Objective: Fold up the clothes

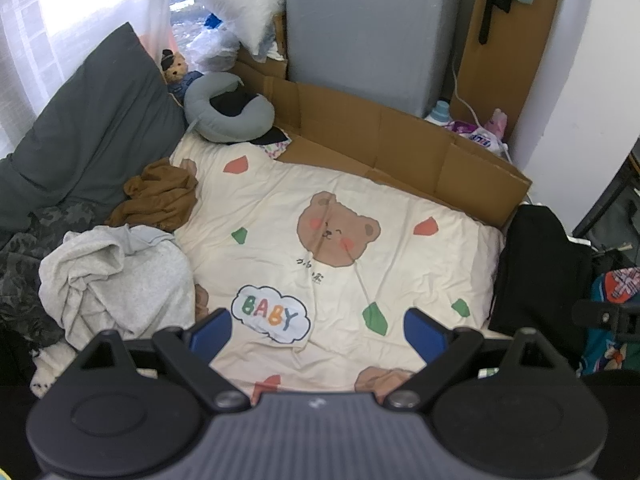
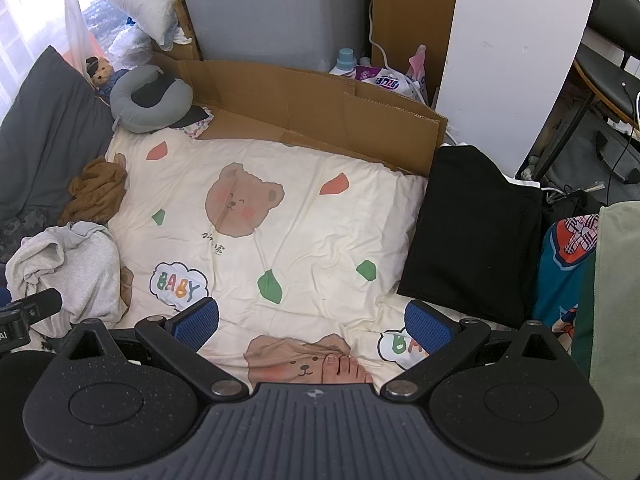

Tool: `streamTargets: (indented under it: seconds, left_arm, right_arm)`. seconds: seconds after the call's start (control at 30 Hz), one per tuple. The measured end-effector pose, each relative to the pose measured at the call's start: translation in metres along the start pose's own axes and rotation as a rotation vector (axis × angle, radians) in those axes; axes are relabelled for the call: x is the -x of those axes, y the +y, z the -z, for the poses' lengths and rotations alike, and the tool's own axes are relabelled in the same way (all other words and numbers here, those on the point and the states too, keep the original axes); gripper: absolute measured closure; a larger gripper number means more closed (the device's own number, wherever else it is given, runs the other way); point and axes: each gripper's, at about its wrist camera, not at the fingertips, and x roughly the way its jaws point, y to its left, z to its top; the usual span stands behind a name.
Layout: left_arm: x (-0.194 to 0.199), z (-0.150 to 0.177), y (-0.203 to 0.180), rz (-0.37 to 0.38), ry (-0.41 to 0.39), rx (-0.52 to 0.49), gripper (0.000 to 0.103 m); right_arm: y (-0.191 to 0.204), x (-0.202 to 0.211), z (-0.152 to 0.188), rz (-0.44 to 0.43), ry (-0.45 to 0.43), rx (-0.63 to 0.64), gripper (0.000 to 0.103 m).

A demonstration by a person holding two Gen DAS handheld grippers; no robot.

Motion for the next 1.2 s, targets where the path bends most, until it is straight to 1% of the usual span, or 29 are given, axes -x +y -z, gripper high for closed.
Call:
streamTargets:
  seconds: [0.5,0.8,1.2]
  left_arm:
    - [-0.0004,0.005,-0.0026,-0.027,0.003,-0.001,0.009]
    - [0.0003,0.0016,0.0045,-0.034,0.006,0.005,0.009]
    - [0.0018,0.0037,0.0074,-0.019,-0.001,0.005,0.009]
  right_arm:
    - [-0.0004,0.0011,0.0022,0.004,-0.004,0.006,0.001]
    - [0.0005,0.0012,0.0006,-0.003,-0.004,0.004,0.001]
    - [-0.0031,0.0008,-0.0003,-0.019,0.0,-0.008,0.001]
